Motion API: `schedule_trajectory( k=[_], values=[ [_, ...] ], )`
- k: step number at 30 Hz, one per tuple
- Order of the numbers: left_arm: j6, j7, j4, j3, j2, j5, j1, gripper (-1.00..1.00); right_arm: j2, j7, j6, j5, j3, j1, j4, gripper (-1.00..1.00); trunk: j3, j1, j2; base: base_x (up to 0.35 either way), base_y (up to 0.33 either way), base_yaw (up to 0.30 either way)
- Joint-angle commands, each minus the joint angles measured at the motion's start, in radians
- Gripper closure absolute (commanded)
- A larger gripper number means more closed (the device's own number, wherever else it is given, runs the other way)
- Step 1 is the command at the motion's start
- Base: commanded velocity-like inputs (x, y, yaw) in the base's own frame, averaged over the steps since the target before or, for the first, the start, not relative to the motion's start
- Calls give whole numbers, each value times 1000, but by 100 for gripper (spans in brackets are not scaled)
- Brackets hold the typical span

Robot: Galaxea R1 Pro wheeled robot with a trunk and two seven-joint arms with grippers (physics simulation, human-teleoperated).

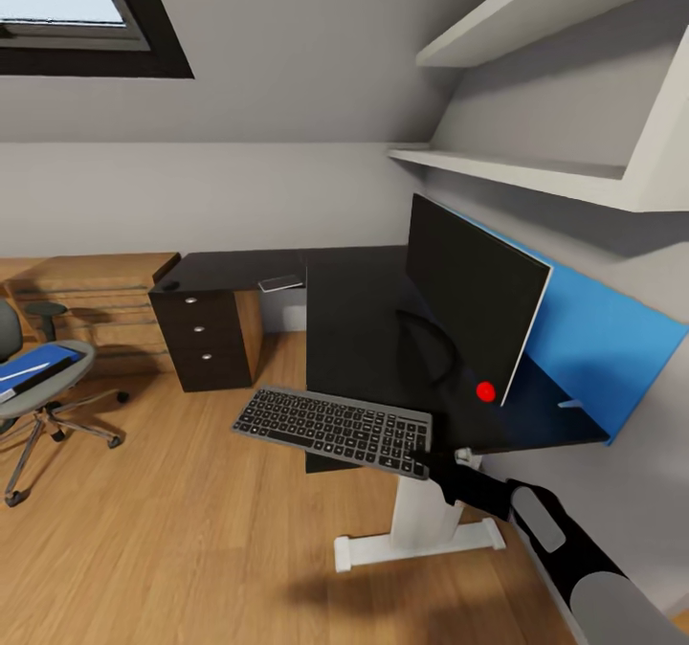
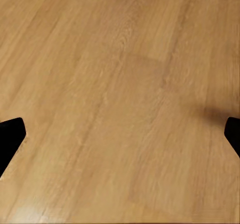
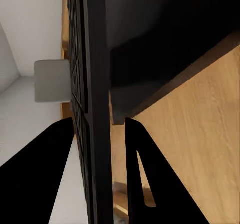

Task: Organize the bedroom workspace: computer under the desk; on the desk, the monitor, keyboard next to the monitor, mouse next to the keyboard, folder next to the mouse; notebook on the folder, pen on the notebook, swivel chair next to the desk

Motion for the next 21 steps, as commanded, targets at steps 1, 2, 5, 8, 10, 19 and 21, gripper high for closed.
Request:
schedule_trajectory(
  k=[1,2,5,8,10,19,21],
  values=[
    [-18,10,3,-1,-2,7,0,-100,3,1,-1,-4,3,-1,-3,100,2,-4,7,0,0,0],
    [-26,16,5,-1,-3,7,0,-100,6,1,-10,-4,3,-1,-14,100,5,-8,14,0,0,0],
    [-37,24,9,-1,-8,6,0,-100,16,0,-69,-3,17,0,-59,100,15,-19,35,0,0,0],
    [-40,27,10,-1,-15,6,-1,-100,36,-1,-165,-3,43,1,-75,100,24,-31,56,0,0,0],
    [-40,28,11,-2,-18,6,0,-100,64,-5,-248,-2,51,1,-78,100,30,-38,70,0,0,0],
    [-40,30,11,-3,-28,2,-1,-100,332,-224,-762,123,61,0,-72,100,59,-73,133,0,0,0],
    [-40,31,12,-3,-30,2,-1,-100,332,-310,-832,133,67,-1,-72,100,65,-81,147,0,0,0]
  ],
)
